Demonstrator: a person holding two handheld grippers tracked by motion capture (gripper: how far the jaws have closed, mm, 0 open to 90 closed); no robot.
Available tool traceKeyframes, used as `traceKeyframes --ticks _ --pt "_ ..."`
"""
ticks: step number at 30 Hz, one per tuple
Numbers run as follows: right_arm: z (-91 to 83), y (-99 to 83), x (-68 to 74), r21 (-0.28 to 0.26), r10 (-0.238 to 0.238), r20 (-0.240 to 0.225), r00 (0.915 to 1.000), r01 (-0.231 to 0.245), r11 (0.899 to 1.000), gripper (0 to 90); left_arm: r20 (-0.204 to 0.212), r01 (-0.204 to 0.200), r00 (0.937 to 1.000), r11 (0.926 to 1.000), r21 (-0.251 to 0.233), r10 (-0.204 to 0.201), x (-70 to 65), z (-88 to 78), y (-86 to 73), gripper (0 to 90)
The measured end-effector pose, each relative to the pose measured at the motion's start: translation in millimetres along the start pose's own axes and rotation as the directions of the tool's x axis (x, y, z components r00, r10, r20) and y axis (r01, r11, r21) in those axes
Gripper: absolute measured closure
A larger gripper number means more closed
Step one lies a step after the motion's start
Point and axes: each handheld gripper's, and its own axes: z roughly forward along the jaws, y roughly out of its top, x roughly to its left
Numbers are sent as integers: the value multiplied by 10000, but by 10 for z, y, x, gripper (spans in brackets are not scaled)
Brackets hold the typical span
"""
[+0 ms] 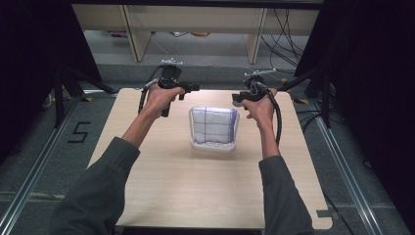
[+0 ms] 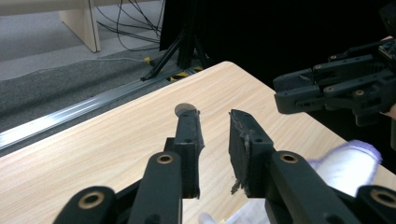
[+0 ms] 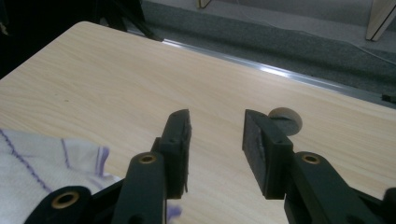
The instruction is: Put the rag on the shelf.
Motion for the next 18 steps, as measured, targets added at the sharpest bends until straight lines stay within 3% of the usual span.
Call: traceKeyframes --ticks 1,5,9,11,18 --pt "-16 2 -24 -120 -254 -4 9997 254 9996 620 -35 -9 10000 10000 -1 9 1 -18 -8 707" --pt "-122 -3 -9 -253 -288 28 9996 289 9993 616 38 64 10000 10000 6 -64 8 -97 -40 637" --pt "-214 -18 3 -338 -891 112 9960 894 9954 599 236 -57 9997 9997 221 52 3 -178 -77 560" --pt "-271 -28 28 -311 -878 99 9961 881 9956 586 305 44 9995 9998 168 -49 -11 -224 -98 509" --pt "-441 -78 105 -734 -1517 5 9884 1513 9858 532 261 -276 9993 9990 361 267 -89 -378 -181 401"
